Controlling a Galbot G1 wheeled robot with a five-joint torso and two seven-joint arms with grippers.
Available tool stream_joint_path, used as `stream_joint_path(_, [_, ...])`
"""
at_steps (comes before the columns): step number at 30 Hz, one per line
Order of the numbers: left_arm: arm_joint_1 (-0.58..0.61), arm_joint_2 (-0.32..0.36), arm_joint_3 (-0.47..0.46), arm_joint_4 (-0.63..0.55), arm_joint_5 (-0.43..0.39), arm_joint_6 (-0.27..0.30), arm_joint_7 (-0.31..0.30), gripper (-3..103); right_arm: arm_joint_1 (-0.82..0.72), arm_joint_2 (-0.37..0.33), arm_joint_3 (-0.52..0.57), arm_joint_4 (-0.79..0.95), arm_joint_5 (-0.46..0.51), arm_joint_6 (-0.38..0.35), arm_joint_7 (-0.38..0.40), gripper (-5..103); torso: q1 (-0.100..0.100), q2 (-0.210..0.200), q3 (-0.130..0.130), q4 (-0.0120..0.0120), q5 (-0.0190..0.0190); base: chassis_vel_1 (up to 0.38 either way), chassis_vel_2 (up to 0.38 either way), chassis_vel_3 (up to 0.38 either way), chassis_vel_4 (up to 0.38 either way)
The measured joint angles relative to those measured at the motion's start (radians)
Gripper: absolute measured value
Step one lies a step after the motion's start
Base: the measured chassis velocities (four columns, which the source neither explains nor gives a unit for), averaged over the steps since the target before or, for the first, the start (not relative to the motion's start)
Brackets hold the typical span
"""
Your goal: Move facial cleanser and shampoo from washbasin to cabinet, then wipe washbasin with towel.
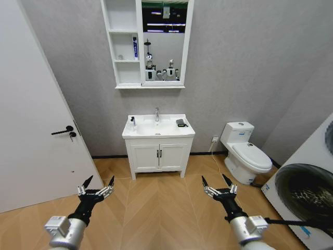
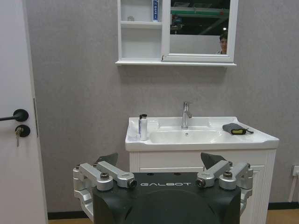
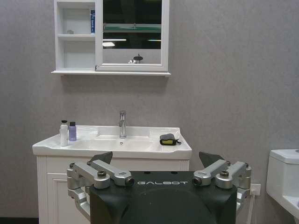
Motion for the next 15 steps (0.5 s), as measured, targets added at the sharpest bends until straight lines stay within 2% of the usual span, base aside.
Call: stream_joint_path(15, [0.010,-0.016,0.006,-0.005,0.019,-0.002,0.003,100,0.003,0.002,0.003,-0.010,0.001,0.025,-0.010,100,0.000,0.000,0.000,0.0000,0.0000,0.000,0.000,0.000,0.000])
